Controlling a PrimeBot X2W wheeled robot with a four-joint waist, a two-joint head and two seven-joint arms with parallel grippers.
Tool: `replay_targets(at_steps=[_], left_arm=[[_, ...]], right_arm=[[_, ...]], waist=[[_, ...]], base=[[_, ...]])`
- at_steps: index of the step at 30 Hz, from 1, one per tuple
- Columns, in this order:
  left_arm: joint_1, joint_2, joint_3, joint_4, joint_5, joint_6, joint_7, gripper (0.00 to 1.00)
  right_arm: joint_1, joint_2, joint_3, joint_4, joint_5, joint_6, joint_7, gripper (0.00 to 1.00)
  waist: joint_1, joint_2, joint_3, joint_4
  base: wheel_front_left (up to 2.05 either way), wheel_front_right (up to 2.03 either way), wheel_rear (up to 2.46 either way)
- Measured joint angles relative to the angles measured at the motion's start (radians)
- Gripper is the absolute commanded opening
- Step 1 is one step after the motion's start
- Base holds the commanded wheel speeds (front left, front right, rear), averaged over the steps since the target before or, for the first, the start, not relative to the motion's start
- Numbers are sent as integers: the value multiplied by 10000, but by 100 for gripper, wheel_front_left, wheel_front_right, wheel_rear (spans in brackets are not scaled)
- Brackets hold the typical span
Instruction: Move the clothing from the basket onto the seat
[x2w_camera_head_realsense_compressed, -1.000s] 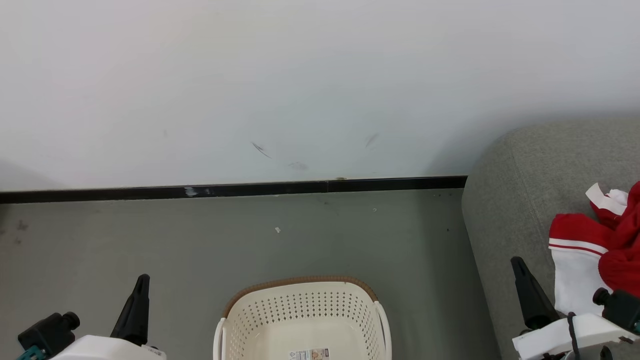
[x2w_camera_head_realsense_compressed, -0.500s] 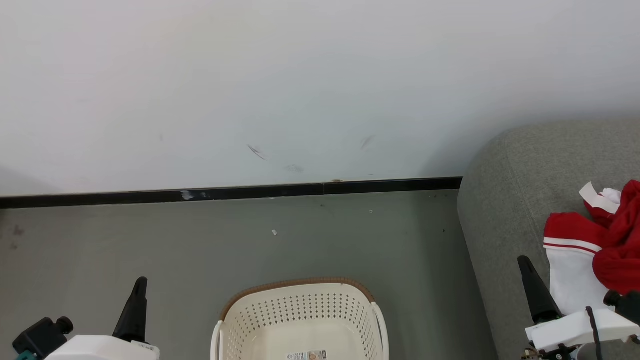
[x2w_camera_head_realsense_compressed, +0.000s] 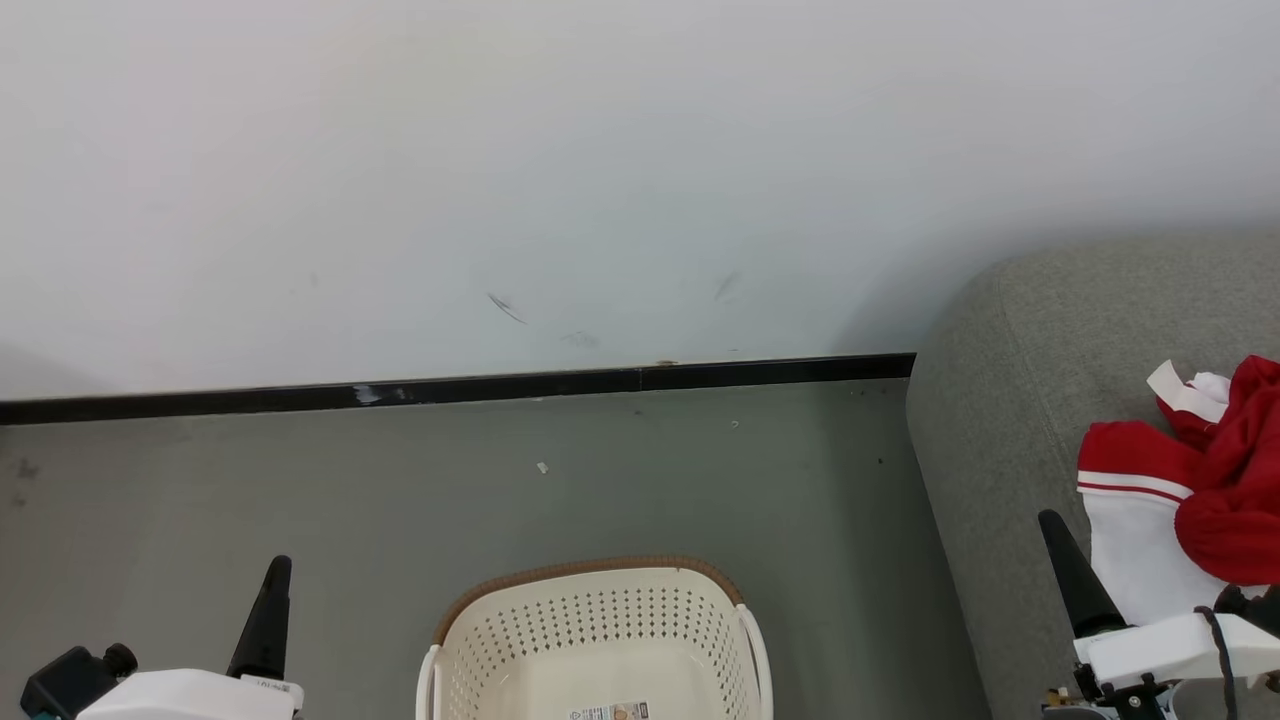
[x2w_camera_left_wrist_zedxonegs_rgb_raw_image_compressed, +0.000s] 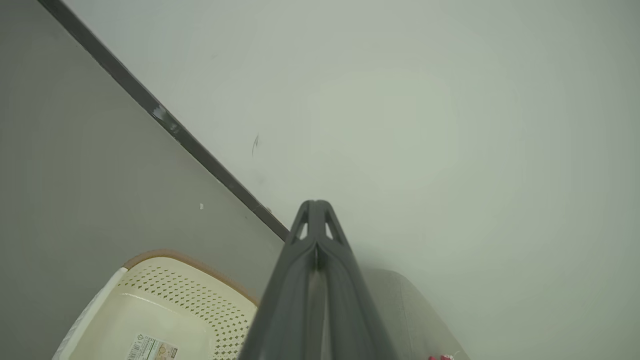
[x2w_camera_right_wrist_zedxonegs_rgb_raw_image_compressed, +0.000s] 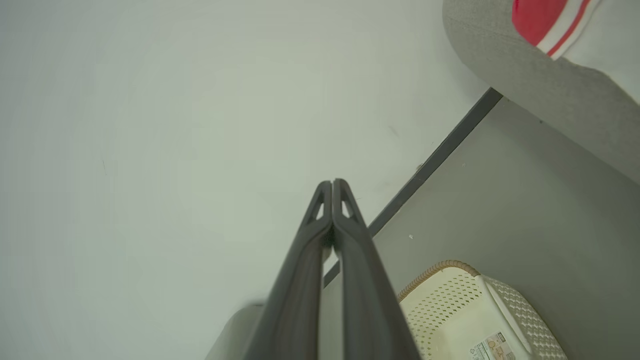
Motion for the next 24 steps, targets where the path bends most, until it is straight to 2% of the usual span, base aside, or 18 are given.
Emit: replay_targets(at_steps=[24], left_arm=[[-207, -477, 704, 230, -2178, -222, 769, 0]], right_arm=[[-260, -98, -198, 433, 3430, 0, 614, 0]], waist=[[-6, 0, -42, -182]], base=[[0, 0, 0]])
